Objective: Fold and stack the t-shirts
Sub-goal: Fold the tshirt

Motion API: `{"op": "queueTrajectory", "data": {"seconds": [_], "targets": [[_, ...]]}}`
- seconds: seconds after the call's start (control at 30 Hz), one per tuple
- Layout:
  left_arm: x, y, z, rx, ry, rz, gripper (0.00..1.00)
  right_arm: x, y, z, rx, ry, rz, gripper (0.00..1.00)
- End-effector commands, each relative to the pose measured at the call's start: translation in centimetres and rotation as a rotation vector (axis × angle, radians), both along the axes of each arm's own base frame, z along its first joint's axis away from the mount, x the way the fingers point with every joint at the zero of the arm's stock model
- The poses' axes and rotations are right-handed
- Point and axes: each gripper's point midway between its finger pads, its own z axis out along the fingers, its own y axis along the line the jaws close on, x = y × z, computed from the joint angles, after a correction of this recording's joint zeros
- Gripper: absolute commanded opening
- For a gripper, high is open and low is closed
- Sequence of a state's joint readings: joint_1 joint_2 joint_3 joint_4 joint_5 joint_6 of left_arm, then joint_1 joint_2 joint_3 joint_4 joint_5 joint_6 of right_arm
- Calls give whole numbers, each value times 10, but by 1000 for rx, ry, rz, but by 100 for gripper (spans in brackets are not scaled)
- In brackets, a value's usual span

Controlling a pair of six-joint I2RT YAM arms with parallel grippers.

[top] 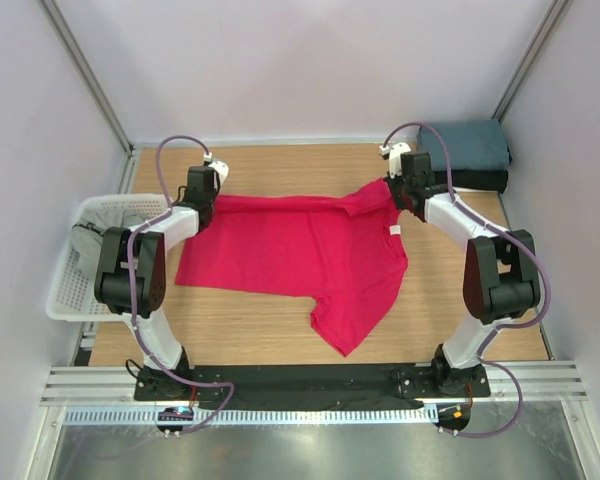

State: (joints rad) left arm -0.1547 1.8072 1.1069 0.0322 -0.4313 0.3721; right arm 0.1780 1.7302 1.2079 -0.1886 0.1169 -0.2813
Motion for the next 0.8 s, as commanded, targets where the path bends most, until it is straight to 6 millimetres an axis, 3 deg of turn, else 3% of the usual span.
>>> {"op": "queueTrajectory", "data": {"seconds": [0.0, 0.2, 0.37, 0.43, 0.47, 0.5, 0.57, 0.6, 0.63, 0.67, 0.73, 0.77], "targets": [[-1, 8, 17, -18, -57, 42, 0, -2, 7, 27, 46, -72, 2, 1], [-6, 9, -2, -12, -1, 46, 0, -5, 11, 5, 50, -18, 12, 1], [-6, 7, -9, -21, 23, 48, 0, -8, 17, 3, 55, -3, 33, 1], [-15, 5, -14, -36, 65, 51, 26, -9, 17, 7, 52, -8, 31, 4], [-17, 6, -12, -39, 59, 63, 34, -12, 17, 8, 50, 6, 31, 14], [-18, 7, -1, -46, 34, 74, 50, -13, 17, 14, 51, 2, 28, 20], [-23, 8, 12, -55, 5, 81, 57, -18, 16, 39, 58, -51, 28, 26], [-25, 10, 24, -54, -23, 91, 69, -21, 13, 46, 52, -71, 18, 30], [-27, 11, 44, -63, -71, 92, 74, -23, 11, 55, 49, -97, 19, 41], [-31, 11, 53, -69, -92, 95, 75, -26, 12, 74, 53, -145, 29, 45], [-36, 6, 81, -118, -156, 70, 76, -30, 17, 85, 50, -172, 61, 48], [-42, 0, 82, -153, -148, 60, 76, -32, 18, 88, 54, -181, 67, 49]]}}
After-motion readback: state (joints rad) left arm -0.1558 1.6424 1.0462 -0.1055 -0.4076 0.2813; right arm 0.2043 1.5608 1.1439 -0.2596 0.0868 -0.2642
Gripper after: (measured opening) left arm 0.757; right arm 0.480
